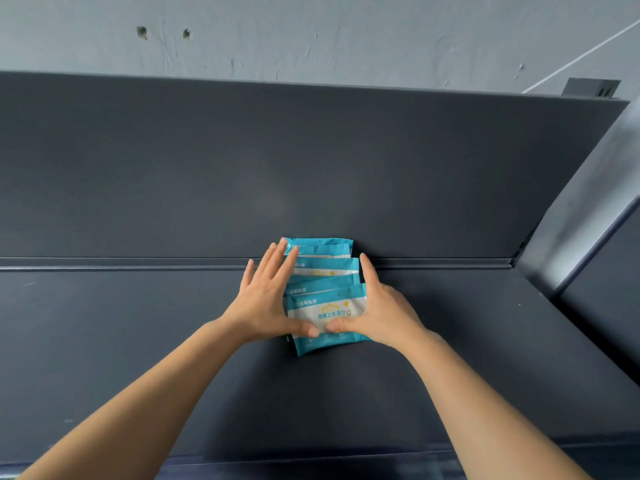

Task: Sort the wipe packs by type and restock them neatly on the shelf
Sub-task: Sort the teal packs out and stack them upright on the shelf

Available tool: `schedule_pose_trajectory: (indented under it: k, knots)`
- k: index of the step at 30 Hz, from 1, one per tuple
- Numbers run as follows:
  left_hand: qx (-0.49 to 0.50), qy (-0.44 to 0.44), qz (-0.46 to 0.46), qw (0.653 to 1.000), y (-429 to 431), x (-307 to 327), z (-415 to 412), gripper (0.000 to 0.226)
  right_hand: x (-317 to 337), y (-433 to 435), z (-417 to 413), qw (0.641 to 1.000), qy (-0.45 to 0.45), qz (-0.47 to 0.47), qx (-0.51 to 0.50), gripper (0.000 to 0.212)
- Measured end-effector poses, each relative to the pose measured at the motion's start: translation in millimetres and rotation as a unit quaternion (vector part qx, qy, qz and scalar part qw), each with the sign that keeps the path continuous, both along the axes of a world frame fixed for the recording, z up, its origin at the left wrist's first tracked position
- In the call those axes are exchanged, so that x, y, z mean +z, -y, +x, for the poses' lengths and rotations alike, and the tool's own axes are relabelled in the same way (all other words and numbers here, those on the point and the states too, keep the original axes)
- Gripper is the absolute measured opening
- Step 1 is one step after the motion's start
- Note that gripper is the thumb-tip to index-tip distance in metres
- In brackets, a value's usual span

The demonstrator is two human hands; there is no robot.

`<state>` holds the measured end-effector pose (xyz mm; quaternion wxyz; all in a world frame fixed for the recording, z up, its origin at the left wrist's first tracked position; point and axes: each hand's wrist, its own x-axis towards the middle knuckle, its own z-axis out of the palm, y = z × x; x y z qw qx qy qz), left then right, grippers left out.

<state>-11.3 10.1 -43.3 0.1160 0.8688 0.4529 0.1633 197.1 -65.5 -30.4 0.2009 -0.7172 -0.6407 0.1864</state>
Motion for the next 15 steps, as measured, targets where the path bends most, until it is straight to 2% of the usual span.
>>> schedule_pose_trajectory:
  k: [2,4,6,8,11,15]
  knots:
    - [0.005,-0.036,0.009,0.999,-0.8,5.9,1.1,0.151,-0.4,2.1,-1.1,0.998,0.050,0.032,-0.016,0.112]
    - [0.027,0.000,-0.002,1.000,2.6,10.1,3.3,0.137,-1.1,3.7,-3.1,0.995,0.083,0.059,-0.023,0.086]
    - [0.019,0.033,-0.030,0.999,7.2,11.1,4.0,0.133,-4.3,3.0,-7.1,0.991,0.108,0.068,-0.034,0.078]
    - [0.008,0.031,-0.056,0.998,8.4,10.5,4.0,0.134,-8.1,0.5,-10.4,0.991,0.109,0.070,-0.042,0.079]
    - [0.018,0.016,-0.059,0.998,9.5,10.9,7.3,0.122,-11.3,-1.0,-10.2,0.993,0.087,0.066,-0.040,0.084]
    - [0.047,-0.095,0.023,0.994,11.3,11.5,13.8,0.115,-12.2,7.5,-7.6,0.995,0.066,0.075,-0.029,0.102]
